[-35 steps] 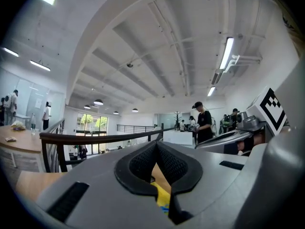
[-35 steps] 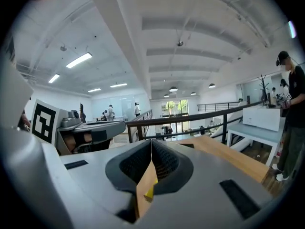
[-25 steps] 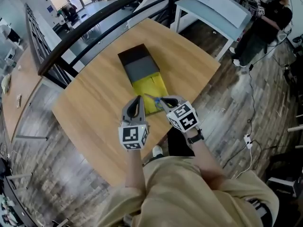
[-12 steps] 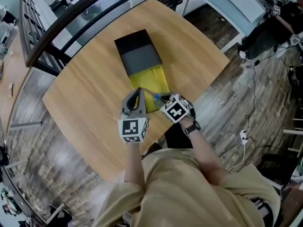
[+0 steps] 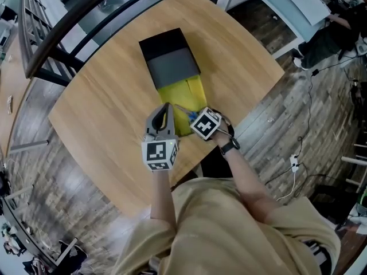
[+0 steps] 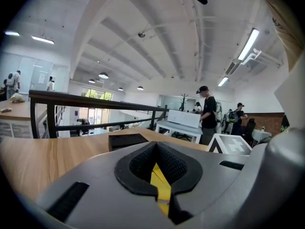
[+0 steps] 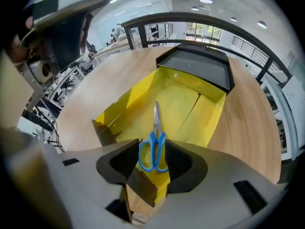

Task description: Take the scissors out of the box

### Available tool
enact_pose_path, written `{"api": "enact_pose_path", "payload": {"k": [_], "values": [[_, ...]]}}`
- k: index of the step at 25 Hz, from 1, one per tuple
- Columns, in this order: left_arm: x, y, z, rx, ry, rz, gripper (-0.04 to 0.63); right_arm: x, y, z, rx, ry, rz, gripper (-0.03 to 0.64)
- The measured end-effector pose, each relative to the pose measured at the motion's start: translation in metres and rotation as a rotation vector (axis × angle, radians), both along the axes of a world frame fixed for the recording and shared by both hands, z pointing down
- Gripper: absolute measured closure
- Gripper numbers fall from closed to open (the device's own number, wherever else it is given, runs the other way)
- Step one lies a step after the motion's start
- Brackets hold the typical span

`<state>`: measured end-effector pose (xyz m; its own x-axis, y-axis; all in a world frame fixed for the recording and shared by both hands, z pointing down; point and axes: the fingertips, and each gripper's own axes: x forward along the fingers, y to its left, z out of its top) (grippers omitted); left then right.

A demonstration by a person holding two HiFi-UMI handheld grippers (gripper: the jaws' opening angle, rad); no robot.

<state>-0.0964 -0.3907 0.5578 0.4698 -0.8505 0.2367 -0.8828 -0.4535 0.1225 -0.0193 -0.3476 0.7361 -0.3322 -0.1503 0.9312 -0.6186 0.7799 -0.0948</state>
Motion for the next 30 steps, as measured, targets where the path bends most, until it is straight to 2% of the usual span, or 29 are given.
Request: {"api": "enact_pose_path", "payload": {"k": [8,14,23,27,30], "values": [[-0.002,-0.007,0.003,-0.004,0.008,-0.009,0.584,0.001,0.004,0.027,-0.047,0.135,-0.094,0.468],[-0.007,-0.010,0.005,-0.009,0.006,-0.019,0.584,0.003,0.002,0.038,-0.051,0.191,-0.108,0.468],[-0.017,-0.006,0.005,-0.006,0.006,-0.044,0.584,0.004,0.002,0.043,-0.071,0.199,-0.075,0.473],[-0.021,-0.001,0.000,-0.001,0.006,-0.052,0.584,0.003,0.002,0.041,-0.069,0.188,-0.072,0.522],[-0.021,0.005,-0.005,0.007,0.000,-0.048,0.584,0.001,0.003,0.039,-0.038,0.157,-0.064,0.528]]}}
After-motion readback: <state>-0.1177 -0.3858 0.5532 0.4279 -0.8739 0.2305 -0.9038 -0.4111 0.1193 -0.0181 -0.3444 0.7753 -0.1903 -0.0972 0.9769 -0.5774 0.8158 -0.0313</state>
